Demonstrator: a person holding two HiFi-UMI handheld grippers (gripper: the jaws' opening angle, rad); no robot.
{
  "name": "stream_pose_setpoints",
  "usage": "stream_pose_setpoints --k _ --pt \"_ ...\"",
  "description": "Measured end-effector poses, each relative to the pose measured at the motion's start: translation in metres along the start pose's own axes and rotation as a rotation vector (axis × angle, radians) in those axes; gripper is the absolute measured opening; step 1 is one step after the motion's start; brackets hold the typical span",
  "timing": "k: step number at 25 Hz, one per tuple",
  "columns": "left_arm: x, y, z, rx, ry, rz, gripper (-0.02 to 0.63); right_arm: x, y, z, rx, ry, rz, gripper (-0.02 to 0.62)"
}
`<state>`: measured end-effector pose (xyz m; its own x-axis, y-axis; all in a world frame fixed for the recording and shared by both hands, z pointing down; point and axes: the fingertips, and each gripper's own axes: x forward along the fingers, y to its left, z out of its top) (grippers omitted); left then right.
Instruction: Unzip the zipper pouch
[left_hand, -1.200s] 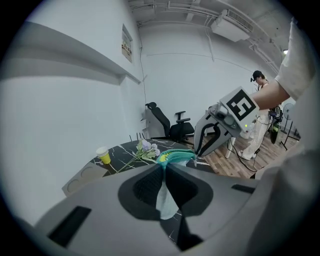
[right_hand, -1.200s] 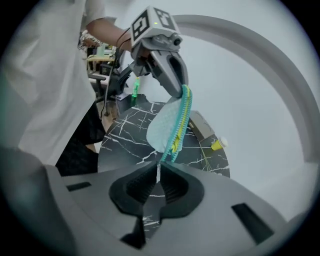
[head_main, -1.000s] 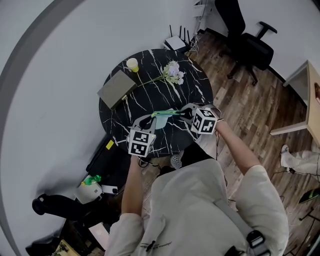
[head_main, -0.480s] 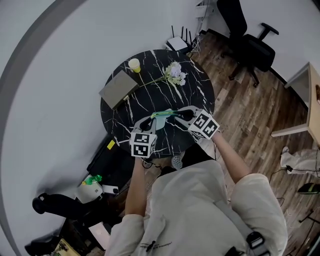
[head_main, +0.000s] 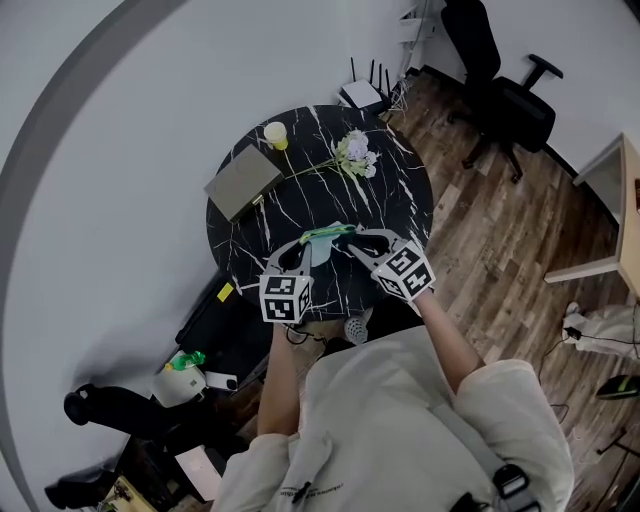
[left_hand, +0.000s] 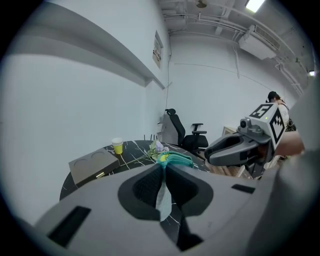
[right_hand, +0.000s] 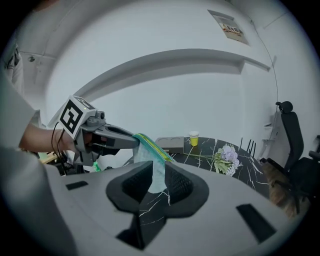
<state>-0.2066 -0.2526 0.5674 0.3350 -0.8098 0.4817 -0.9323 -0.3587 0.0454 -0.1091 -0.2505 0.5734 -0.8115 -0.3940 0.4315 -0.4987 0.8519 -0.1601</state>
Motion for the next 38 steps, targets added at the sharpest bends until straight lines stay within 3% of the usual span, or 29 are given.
stream_pose_setpoints --k 12,20,38 --pt "-0.009 0.006 0.009 -0.092 -0.070 0.002 0.041 -0.015 -0.004 -0.002 0.082 -0.008 -0.093 0.078" --pt "-0.011 0.004 0.018 -0.101 -0.095 0.040 0.041 -0.022 -0.007 -0.005 0.109 -0.024 -0.100 0.061" --pt "-0.023 0.006 0.022 -0.158 -0.116 0.030 0.040 -0.017 0.004 0.015 0.109 -0.061 -0.077 0.006"
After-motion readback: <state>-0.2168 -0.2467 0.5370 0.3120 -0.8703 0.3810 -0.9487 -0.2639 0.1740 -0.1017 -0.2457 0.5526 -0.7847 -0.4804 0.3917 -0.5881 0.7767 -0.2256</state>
